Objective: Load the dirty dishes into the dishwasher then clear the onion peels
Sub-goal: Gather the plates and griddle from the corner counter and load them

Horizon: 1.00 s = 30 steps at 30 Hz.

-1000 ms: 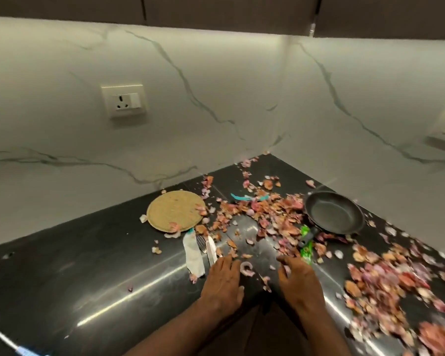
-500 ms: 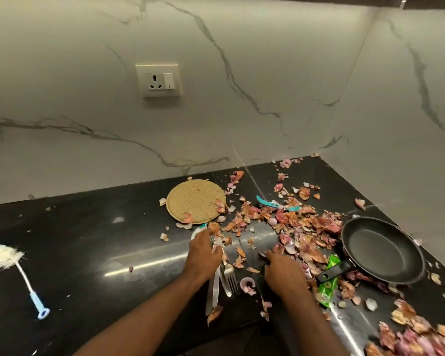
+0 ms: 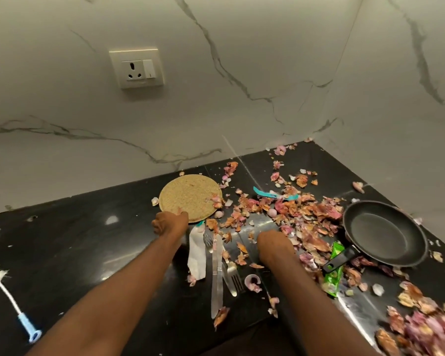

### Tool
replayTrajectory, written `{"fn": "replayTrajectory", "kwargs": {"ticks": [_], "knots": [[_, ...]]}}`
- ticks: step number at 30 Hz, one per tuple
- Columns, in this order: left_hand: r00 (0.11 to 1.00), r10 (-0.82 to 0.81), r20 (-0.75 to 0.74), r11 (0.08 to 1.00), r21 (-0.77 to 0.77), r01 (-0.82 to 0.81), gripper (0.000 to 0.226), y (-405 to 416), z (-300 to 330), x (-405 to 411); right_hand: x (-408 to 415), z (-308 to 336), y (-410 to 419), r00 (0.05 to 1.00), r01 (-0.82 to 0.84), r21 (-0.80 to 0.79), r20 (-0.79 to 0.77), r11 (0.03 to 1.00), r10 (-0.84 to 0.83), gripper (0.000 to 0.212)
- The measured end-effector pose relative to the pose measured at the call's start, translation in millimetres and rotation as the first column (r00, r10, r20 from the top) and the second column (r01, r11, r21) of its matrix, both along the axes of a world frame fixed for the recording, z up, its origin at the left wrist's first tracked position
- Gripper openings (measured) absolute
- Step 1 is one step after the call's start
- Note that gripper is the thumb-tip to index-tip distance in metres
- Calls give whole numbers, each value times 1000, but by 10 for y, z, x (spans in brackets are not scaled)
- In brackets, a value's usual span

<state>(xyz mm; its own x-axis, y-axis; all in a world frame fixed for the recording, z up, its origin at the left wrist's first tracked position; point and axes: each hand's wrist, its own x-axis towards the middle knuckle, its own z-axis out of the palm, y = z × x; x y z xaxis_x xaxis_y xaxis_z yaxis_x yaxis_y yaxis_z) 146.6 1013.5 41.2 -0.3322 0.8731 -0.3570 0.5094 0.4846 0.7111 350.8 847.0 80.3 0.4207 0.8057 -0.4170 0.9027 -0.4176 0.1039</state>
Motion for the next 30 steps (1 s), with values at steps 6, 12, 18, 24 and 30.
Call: {"fn": "replayTrajectory", "kwargs": {"ticks": [6,12,18,24,30], "knots": [[999,-41,-7,997,-64,40,71,381,-169,-139,-8,-26,-38,999,-34,48,34,998,32,31],[998,19,66,997,-75,-14,51,460,-56,-123,-32,-68,-64,997,-58,47,55,997,55,26],[950,91,299,994,-91,-66,62,509,103,-22,-17,-83,-80,997,-52,60,56,997,49,24],[848,-119,517,979,204,13,51,490,429,130,-42,-71,-23,997,-54,40,63,998,51,26],[841,-350,413,873,469,133,55,322,851,283,-46,-76,-12,995,-71,17,72,997,69,25]]}}
